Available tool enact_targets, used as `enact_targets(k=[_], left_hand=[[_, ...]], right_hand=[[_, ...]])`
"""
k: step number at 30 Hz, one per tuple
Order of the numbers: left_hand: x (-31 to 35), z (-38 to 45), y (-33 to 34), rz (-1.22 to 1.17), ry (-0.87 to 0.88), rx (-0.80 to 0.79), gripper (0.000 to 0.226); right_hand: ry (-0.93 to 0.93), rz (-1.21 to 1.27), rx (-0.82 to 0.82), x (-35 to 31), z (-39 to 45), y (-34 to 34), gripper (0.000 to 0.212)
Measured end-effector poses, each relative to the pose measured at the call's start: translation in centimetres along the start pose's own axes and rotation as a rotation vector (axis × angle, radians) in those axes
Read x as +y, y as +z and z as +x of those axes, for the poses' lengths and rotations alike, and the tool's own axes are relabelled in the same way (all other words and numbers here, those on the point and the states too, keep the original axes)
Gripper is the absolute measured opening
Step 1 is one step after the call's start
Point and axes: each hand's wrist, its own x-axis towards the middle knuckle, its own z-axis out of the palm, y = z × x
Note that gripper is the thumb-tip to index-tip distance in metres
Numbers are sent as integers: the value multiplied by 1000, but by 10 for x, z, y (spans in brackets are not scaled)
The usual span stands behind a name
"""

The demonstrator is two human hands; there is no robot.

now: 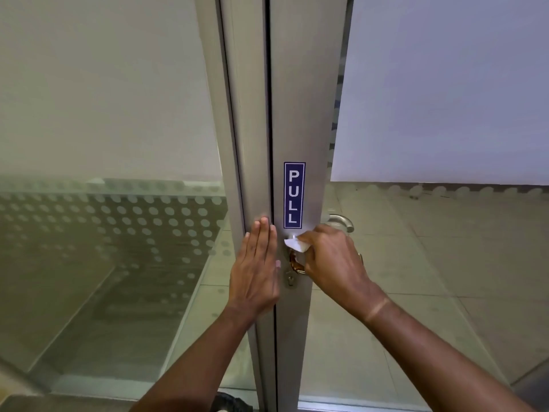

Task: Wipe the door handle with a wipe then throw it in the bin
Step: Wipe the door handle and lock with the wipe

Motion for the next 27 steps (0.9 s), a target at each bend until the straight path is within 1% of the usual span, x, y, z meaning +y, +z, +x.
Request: enact_targets(k=[8, 11, 14, 16, 18, 20, 24, 27], left_hand=[[-11, 5, 20, 21, 70, 102, 82], [-14, 8, 29, 57, 77, 104, 90], [-15, 7, 34, 41, 88, 147, 91], [-17, 7, 33, 5, 77, 177, 86], [-21, 11, 32, -26, 67, 223, 70], [-25, 16, 30, -36, 66, 251, 61], [-28, 19, 33, -22, 90, 293, 59], [-29, 20, 36, -29, 103, 332, 58]], right_hand=[[13, -42, -114, -22, 2, 15, 18], [38, -43, -141, -24, 4, 17, 24], [79, -33, -111, -24, 5, 18, 37], [90, -33, -98, -25, 6, 18, 42], [91, -56, -105, -25, 8, 22, 35], [100, -92, -127, -26, 10, 26, 31], [104, -160, -162, -27, 13, 32, 34], [95, -181, -160, -25, 14, 35, 32]])
